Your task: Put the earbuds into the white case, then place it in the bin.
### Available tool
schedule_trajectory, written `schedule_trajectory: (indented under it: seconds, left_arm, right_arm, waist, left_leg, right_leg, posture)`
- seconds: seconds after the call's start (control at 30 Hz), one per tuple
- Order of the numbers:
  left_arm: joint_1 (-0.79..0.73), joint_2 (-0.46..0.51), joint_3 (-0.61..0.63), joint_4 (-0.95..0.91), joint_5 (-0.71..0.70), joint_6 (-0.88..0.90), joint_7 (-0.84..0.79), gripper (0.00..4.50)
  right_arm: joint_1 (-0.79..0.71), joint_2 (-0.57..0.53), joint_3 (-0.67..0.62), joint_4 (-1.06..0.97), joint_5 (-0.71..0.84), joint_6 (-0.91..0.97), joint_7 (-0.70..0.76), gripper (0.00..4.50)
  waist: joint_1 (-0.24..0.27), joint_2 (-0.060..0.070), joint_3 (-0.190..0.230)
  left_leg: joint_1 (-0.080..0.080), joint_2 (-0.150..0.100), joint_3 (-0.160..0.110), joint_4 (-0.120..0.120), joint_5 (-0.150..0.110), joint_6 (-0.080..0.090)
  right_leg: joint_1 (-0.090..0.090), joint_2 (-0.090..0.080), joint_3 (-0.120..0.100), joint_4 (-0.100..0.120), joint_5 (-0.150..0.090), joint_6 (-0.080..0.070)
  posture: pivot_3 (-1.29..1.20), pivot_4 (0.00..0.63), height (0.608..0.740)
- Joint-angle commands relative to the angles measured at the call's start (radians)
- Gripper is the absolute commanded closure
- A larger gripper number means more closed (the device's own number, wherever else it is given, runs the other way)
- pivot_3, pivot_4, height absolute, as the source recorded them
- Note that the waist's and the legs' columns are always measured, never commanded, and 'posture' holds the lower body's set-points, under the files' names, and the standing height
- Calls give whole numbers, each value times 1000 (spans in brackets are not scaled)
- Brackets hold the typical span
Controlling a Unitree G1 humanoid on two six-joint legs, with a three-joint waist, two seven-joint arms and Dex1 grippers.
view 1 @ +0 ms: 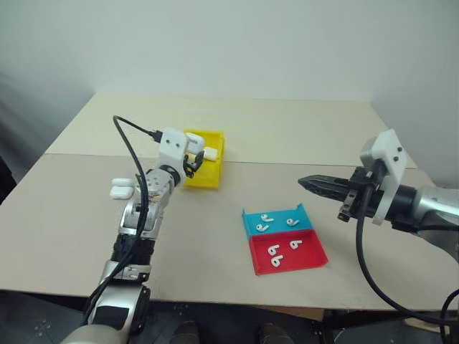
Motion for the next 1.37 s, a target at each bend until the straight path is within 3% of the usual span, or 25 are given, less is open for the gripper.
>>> schedule_trajectory:
  seconds: [0.03,0.1,0.23,0.33,0.4,0.6,0.8,0.97,1.17,1.37]
  left_arm:
    - [-29,22,9,-1,-11,1,-36,535]
    - [-30,18,9,-6,-7,-24,-35,58]
    - [-29,2,18,-40,-17,-52,-33,58]
    - [-5,-31,104,-117,-165,-109,-117,58]
    - [20,-19,148,-180,-275,-53,-200,58]
    - [225,191,137,-411,-439,3,-523,58]
    - [459,451,238,-509,-548,-14,-809,58]
    - [602,603,374,-530,-602,-35,-963,58]
    - [688,714,504,-529,-665,-2,-1068,58]
    - [725,714,542,-568,-672,-8,-1042,58]
  right_arm:
    - [3,-24,-27,-28,24,-5,-19,4500]
    - [3,-31,-16,-26,23,-9,-26,4500]
    - [4,-42,5,-24,17,-18,-30,4500]
    - [23,-66,16,-34,-7,-30,-14,4500]
    - [63,-94,11,-39,-37,-58,24,4500]
    - [319,-226,-102,-26,-186,-248,327,4500]
    - [536,-272,-274,64,-361,-461,593,4500]
    - [655,-267,-394,172,-495,-676,792,4500]
    - [724,-242,-475,266,-566,-838,909,4500]
    - [693,-244,-425,263,-556,-829,874,4500]
  waist:
    - [0,0,0]
    - [0,0,0]
    - [1,0,0]
    - [3,0,0]
    - [4,0,0]
    - [-10,0,0]
    - [-13,0,0]
    - [-12,0,0]
    - [-11,0,0]
    - [-16,0,0]
  left_leg:
    - [0,0,0,0,0,0]
    - [0,0,0,0,0,0]
    - [0,0,0,0,0,0]
    - [-1,0,0,0,0,0]
    - [-1,0,0,0,0,0]
    - [1,1,1,0,0,0]
    - [7,1,1,0,0,-1]
    - [12,2,2,0,0,-1]
    - [15,2,3,-1,0,-1]
    - [16,3,4,-1,0,-1]
  right_leg:
    - [0,0,0,0,0,0]
    - [0,0,0,0,0,0]
    - [0,0,0,0,0,0]
    - [0,0,0,0,0,0]
    - [0,0,0,0,0,0]
    - [0,0,0,0,0,0]
    - [7,0,0,0,0,0]
    - [12,0,-1,-2,-1,0]
    - [14,-1,-1,-2,-2,0]
    - [14,-1,0,-2,-2,0]
  posture:
    - [0,150,740]
    - [0,150,740]
    - [0,150,740]
    - [0,150,740]
    - [0,150,740]
    - [0,150,740]
    - [0,150,740]
    - [0,150,740]
    - [0,150,740]
    - [0,150,740]
